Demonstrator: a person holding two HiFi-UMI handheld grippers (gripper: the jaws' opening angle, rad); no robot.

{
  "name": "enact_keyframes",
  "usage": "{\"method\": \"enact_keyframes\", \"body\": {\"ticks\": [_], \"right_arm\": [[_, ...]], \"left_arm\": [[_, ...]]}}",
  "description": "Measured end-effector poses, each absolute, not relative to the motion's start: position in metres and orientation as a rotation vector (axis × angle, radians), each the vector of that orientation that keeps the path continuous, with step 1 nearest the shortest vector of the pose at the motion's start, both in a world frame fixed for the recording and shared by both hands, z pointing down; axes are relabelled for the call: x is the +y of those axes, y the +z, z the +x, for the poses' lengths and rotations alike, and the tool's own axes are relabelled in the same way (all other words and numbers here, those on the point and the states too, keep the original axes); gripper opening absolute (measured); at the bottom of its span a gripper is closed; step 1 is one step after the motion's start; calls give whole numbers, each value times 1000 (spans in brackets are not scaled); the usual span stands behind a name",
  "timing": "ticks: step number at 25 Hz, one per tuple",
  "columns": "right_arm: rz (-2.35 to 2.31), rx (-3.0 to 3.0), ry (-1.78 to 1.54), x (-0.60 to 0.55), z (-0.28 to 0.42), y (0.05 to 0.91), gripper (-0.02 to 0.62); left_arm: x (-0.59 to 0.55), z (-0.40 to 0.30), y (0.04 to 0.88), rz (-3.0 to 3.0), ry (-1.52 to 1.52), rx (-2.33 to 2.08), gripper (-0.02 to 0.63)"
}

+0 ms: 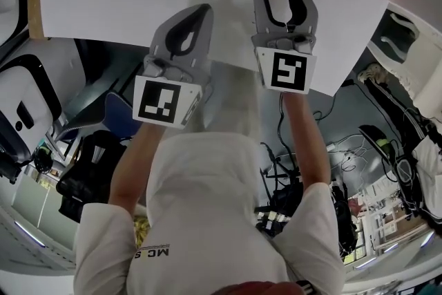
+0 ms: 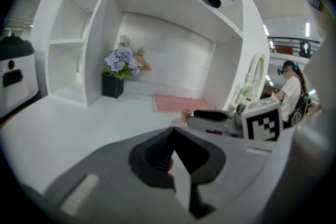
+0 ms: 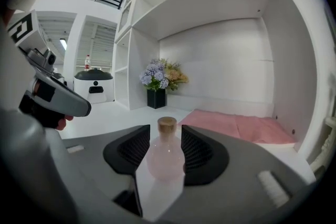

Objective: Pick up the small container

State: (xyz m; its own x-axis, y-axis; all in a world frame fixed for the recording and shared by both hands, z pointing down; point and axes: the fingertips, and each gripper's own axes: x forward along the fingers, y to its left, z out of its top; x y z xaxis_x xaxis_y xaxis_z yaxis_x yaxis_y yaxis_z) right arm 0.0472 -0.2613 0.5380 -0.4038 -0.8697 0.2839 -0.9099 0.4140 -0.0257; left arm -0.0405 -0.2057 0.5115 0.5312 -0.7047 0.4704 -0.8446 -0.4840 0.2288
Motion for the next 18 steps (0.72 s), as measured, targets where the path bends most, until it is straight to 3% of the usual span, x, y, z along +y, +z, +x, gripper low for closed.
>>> {"method": "enact_keyframes", "body": {"ticks": [8, 18], "right_arm": [[1551, -2480, 223, -278, 46, 539, 184], [1547, -2514, 140, -290, 42, 534, 123]], "left_arm": [[-211, -37, 524, 2316, 446, -1258, -2], [-221, -42, 524, 2302, 433, -1278, -2]]}}
